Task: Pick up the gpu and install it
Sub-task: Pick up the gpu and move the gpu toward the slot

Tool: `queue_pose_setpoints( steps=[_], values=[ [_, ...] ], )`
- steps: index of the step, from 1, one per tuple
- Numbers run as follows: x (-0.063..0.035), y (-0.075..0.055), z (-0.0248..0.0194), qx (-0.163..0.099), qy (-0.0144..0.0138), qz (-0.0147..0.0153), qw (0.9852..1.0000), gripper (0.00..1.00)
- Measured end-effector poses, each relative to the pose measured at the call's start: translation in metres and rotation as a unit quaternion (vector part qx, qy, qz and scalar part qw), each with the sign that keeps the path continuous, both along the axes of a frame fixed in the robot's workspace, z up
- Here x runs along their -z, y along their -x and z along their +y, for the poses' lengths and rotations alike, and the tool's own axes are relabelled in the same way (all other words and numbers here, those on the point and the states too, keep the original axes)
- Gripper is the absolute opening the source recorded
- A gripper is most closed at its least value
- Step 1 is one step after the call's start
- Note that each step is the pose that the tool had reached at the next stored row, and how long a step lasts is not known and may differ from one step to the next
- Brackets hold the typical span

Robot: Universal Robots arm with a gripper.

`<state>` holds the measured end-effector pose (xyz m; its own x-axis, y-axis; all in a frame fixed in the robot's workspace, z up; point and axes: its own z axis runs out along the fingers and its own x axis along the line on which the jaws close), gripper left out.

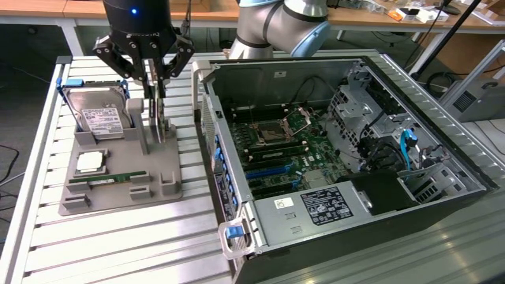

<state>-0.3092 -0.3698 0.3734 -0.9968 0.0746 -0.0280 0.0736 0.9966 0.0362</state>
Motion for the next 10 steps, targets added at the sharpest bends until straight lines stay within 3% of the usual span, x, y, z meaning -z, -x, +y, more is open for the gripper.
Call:
queue_pose_setpoints(
  steps=[10],
  values=[
    [-0.0035, 0.0000, 0.0000, 0.000, 0.0000, 0.0000, 1.0000, 0.27]
  ],
)
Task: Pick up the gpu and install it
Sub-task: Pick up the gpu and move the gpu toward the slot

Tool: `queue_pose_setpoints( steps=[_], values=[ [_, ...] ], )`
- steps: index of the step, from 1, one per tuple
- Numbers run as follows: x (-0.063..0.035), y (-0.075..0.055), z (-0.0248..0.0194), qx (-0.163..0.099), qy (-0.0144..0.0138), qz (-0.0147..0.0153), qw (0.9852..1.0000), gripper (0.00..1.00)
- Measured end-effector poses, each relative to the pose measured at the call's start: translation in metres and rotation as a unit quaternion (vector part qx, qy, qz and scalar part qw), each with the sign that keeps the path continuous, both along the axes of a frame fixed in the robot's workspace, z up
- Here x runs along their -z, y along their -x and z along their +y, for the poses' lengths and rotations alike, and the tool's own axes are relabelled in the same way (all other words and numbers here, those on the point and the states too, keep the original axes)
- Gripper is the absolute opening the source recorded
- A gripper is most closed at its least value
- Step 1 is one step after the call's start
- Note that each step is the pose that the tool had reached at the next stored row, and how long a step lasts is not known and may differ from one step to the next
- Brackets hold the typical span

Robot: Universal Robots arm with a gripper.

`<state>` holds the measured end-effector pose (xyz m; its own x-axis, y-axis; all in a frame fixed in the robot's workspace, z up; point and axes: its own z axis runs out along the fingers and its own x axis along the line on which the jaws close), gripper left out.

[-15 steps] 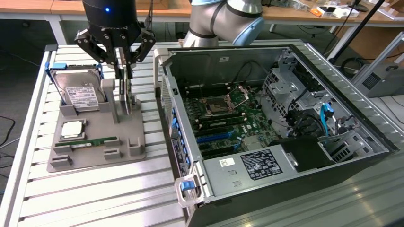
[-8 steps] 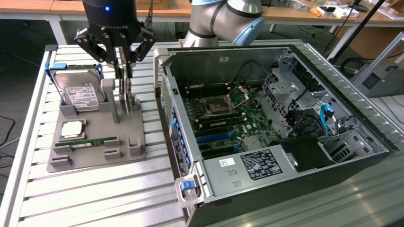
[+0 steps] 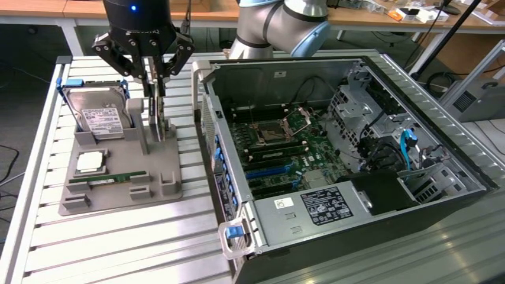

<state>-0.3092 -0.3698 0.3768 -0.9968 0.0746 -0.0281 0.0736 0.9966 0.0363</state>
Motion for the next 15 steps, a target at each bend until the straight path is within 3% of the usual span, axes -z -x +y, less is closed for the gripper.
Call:
queue_pose_setpoints(
  steps=[15],
  values=[
    [-0.0026, 0.0000, 0.0000, 0.000, 0.0000, 0.0000, 1.0000, 0.27]
  ],
)
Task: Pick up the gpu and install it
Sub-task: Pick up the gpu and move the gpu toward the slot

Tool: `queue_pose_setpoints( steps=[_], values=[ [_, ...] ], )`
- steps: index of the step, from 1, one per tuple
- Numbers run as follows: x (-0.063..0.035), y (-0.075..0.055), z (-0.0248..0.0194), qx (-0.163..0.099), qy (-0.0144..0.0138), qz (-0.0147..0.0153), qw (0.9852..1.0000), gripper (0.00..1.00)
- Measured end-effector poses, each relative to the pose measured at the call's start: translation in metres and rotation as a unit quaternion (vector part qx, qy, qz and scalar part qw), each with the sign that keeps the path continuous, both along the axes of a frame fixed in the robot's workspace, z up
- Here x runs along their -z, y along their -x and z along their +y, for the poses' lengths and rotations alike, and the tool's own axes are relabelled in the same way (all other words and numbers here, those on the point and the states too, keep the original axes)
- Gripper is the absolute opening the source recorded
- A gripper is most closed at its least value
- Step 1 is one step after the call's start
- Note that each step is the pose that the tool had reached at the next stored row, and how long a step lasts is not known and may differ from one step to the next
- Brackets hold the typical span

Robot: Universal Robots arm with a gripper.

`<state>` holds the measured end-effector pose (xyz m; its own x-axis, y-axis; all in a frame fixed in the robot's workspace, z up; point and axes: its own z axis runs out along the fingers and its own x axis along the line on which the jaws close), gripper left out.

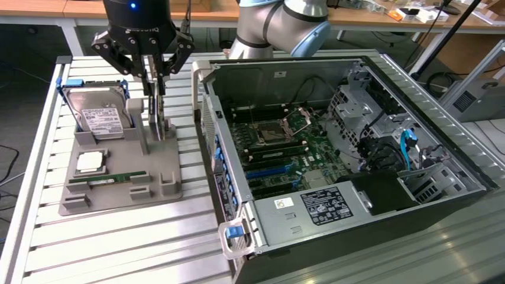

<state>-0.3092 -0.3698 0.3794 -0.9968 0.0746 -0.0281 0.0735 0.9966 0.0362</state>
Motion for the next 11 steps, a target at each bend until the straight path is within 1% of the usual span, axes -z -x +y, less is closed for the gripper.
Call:
queue_pose_setpoints(
  steps=[11],
  values=[
    [-0.0039, 0.0000, 0.0000, 0.000, 0.0000, -0.0001, 1.0000, 0.27]
  ],
)
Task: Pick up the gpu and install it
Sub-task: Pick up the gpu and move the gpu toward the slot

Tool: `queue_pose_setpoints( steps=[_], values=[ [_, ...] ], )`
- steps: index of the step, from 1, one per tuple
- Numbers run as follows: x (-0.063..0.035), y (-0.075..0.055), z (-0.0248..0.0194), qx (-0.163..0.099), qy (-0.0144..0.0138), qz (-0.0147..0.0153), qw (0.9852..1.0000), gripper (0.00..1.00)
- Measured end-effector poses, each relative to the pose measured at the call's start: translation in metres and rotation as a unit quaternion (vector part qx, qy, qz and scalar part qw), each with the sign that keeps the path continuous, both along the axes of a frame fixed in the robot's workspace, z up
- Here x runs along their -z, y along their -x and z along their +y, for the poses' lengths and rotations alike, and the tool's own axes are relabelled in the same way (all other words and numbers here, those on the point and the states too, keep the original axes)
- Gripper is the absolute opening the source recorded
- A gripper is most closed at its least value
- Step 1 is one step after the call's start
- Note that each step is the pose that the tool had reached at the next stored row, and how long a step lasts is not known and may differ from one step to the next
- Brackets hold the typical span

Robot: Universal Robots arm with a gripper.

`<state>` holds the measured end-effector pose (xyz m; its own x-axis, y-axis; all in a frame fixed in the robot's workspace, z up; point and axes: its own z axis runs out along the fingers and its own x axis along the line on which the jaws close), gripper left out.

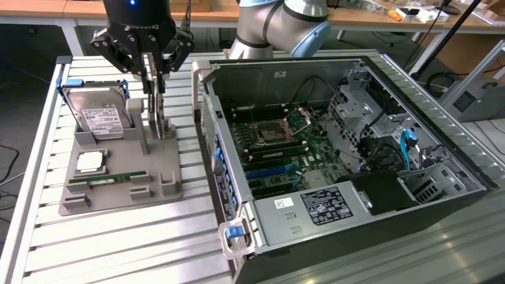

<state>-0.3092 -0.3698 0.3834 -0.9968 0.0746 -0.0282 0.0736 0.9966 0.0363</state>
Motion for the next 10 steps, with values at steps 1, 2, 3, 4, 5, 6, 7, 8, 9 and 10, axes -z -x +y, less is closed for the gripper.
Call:
queue_pose_setpoints(
  steps=[1, 2, 3, 4, 5, 6, 7, 8, 9, 10],
  values=[
    [-0.0004, 0.0000, 0.0000, 0.000, 0.0001, 0.0001, 1.0000, 0.27],
    [-0.0008, 0.0000, 0.0000, 0.000, 0.0000, 0.0001, 1.0000, 0.27],
    [-0.0012, 0.0000, 0.0000, 0.000, 0.0001, 0.0001, 1.0000, 0.27],
    [-0.0017, 0.0000, 0.0000, 0.000, 0.0001, 0.0001, 1.0000, 0.27],
    [-0.0023, 0.0000, 0.0000, 0.000, 0.0001, 0.0001, 1.0000, 0.27],
    [-0.0033, 0.0000, 0.0000, 0.000, 0.0001, 0.0001, 1.0000, 0.27],
    [-0.0043, 0.0000, 0.0000, 0.000, 0.0000, 0.0000, 1.0000, 0.27],
    [-0.0049, 0.0000, 0.0000, 0.000, 0.0000, 0.0001, 1.0000, 0.27],
    [-0.0053, 0.0000, 0.0000, 0.000, 0.0000, 0.0000, 1.0000, 0.27],
    [-0.0059, 0.0000, 0.0000, 0.000, 0.0000, 0.0001, 1.0000, 0.27]
  ],
)
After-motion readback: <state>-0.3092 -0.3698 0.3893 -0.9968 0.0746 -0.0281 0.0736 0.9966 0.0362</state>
